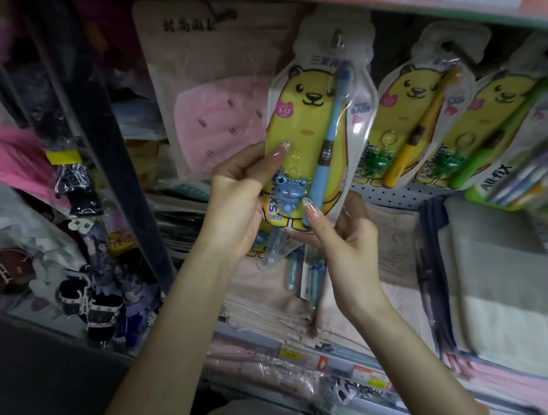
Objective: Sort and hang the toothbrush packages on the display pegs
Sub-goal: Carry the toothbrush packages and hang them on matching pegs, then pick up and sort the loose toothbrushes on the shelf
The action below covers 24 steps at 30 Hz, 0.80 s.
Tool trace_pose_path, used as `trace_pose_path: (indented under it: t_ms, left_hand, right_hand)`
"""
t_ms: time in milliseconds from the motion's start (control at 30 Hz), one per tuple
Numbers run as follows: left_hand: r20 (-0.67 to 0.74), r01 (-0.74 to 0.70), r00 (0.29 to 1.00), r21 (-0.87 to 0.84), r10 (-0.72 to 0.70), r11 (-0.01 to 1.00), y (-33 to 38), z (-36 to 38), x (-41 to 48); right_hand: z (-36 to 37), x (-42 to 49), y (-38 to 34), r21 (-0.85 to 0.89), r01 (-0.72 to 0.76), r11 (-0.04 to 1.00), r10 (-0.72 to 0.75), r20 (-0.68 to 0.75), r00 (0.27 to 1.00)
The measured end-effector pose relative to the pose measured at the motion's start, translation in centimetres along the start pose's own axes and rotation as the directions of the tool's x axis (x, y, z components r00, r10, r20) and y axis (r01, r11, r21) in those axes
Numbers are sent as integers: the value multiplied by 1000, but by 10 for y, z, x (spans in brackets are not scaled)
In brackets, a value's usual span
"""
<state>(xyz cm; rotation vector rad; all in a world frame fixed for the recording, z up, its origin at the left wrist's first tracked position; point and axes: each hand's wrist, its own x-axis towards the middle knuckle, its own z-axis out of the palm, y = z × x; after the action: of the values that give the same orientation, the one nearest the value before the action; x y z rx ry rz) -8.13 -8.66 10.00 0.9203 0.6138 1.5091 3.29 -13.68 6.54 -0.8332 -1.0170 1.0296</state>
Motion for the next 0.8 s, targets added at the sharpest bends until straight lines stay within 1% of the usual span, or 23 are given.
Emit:
trace_pose_path:
  t_ms: [67, 167, 233, 367, 500, 600, 733, 800]
  left_hand:
    - [-6, 19, 1000, 20, -19, 1000, -3, -1, 7]
    - [-56, 37, 998, 73, -33, 997, -7, 2, 26]
    - [-74, 57, 996, 89, -51, 994, -11, 5, 41]
    - [-25, 100, 995, 87, -98, 991, -19, 9, 66]
    - [-35, 87, 996, 115, -83, 990, -22, 15, 80]
    - [-53, 62, 997, 154, -55, 986, -23, 19, 88]
    - [-4, 56, 998, 108, -56, 993, -25, 16, 88]
    - [17, 61, 998, 163, -64, 985, -29, 11, 81]
  right_hand:
    - [0, 7, 3, -16, -19, 1000, 19, -16, 1000]
    - [0, 24, 5, -34, -49, 998, 48, -43, 998]
    - [0, 36, 8, -42, -75, 996, 72, -88, 994]
    - [-3, 60, 11, -82, -71, 994, 59, -137, 989]
    - [-5, 75, 7, -96, -91, 991, 76, -150, 986]
    - [-6, 82, 5, -61, -95, 994, 85, -138, 987]
    - [-6, 84, 7, -9, -131, 991, 128, -147, 981]
    - [-9, 83, 12, 5, -162, 987, 161, -154, 975]
